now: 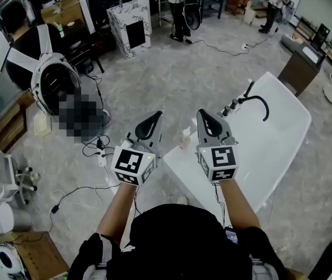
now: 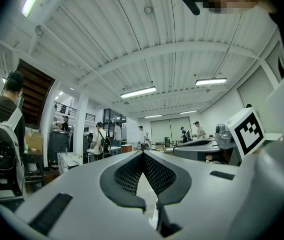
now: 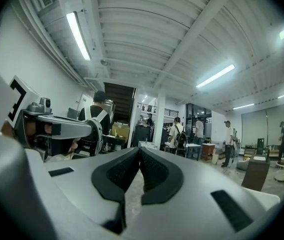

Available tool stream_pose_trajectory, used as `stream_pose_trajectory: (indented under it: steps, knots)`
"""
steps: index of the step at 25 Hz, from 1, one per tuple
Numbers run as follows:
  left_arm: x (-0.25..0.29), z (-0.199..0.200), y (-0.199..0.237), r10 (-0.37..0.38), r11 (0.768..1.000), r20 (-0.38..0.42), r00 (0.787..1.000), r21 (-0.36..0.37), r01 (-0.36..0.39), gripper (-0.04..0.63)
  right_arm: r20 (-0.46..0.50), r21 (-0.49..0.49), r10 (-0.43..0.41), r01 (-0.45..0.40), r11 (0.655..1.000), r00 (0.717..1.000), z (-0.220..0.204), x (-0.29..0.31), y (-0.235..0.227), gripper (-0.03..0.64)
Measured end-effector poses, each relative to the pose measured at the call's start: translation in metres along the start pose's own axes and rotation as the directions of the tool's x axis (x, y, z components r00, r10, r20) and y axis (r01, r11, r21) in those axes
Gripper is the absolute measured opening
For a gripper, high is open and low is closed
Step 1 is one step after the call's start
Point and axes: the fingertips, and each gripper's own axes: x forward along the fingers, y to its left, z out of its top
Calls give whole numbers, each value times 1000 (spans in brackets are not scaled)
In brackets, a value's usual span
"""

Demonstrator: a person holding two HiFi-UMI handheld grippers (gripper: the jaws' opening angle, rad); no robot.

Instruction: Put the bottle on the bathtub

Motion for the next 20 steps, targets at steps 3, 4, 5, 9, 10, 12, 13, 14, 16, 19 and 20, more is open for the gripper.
stream_pose_trajectory:
  steps: [3, 4, 5, 9, 10, 12, 13, 14, 16, 19, 20]
  knots:
    - [1, 1, 0, -1, 1000, 1, 1000, 2, 1, 12, -3, 6, -1, 1, 1000, 1000, -1, 1, 0, 23]
    - [1, 1, 0, -1, 1000, 2, 1000, 2, 1, 12, -4, 7, -1, 1, 1000, 1000, -1, 1, 0, 25]
    - [2, 1, 1, -1, 1000, 2, 1000, 2, 1, 12, -4, 8, 0, 0, 1000, 1000, -1, 3, 0, 25]
    - [7, 10, 9, -1, 1000, -3, 1000, -12, 1, 12, -11, 11, 3, -2, 1000, 1000, 9, 11, -2, 25]
    - [8, 9, 9, -1, 1000, -4, 1000, -15, 1, 12, -12, 12, 4, -4, 1000, 1000, 8, 11, -2, 25]
    - [8, 3, 5, -1, 1000, -7, 1000, -16, 1, 12, -12, 12, 7, -7, 1000, 1000, 3, 10, -3, 24]
    - [7, -1, 3, -1, 1000, -8, 1000, -14, 1, 12, -11, 12, 8, -8, 1000, 1000, -1, 9, -3, 24]
    - [7, -6, 1, -1, 1000, -10, 1000, -13, 1, 12, -10, 12, 8, -8, 1000, 1000, -5, 7, -2, 23]
    - [5, -13, -3, 0, 1000, -11, 1000, -9, 0, 12, -9, 12, 8, -8, 1000, 1000, -12, 3, -2, 23]
    - [2, -17, -4, -2, 1000, -11, 1000, -7, 2, 12, -12, 14, 8, -8, 1000, 1000, -18, 2, 0, 23]
    - [2, -18, -3, -3, 1000, -11, 1000, -6, 3, 12, -14, 13, 8, -8, 1000, 1000, -19, 3, 1, 25]
